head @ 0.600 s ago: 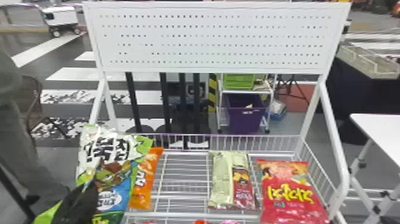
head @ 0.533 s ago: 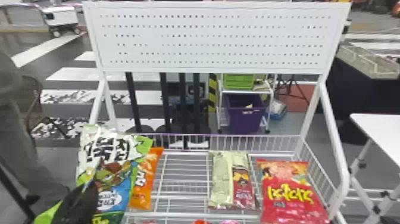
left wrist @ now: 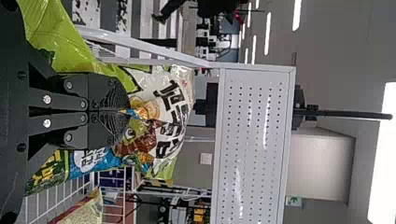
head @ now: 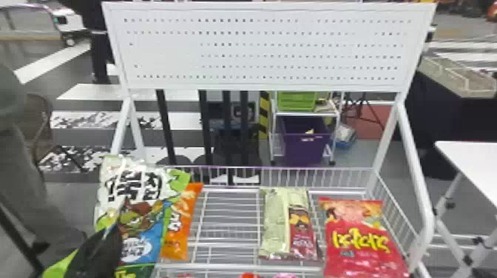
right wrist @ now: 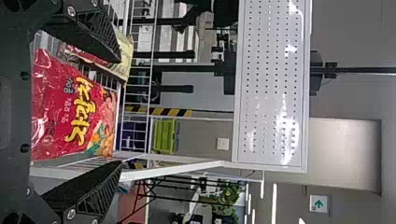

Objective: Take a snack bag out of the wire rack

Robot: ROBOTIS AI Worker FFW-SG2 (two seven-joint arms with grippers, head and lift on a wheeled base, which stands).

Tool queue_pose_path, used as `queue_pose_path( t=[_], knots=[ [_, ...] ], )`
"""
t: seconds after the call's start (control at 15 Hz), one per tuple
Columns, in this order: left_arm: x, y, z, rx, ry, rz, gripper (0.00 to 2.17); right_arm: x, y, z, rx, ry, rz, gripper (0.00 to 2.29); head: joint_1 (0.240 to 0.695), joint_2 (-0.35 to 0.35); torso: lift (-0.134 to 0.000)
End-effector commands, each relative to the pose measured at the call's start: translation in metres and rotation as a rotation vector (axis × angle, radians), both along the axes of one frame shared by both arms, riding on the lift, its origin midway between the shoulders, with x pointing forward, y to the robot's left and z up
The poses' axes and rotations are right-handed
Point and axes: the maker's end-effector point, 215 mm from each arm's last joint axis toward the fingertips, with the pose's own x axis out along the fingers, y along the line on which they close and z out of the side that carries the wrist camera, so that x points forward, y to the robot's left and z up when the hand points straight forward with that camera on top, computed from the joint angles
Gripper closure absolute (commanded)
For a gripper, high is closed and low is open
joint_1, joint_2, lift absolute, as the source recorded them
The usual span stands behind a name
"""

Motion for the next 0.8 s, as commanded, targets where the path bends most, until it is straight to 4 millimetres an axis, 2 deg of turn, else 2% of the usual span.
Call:
queue_pose_path(
  t=[0.0,0.13,0.33,0.53,0.73],
  knots=[
    [0.0,0.0,0.0,0.0,0.0,0.0,2.1,0.002,0.0,-0.002,0.002,0.002,-0.002,0.12,0.499,0.0,0.0],
    [0.0,-0.001,0.0,0.002,0.0,-0.001,2.1,0.021,0.006,-0.02,0.032,0.004,0.004,0.12,0.499,0.0,0.0],
    [-0.001,-0.007,-0.002,-0.003,0.003,-0.009,2.1,0.069,0.05,-0.063,0.036,0.086,0.071,0.12,0.499,0.0,0.0],
    [-0.002,-0.009,-0.002,0.001,0.002,-0.011,2.1,0.127,0.102,-0.083,0.039,0.139,0.155,0.12,0.499,0.0,0.0],
    [-0.002,-0.009,-0.002,0.005,0.002,-0.011,2.1,0.177,0.133,-0.108,0.025,0.215,0.187,0.12,0.499,0.0,0.0]
  ],
)
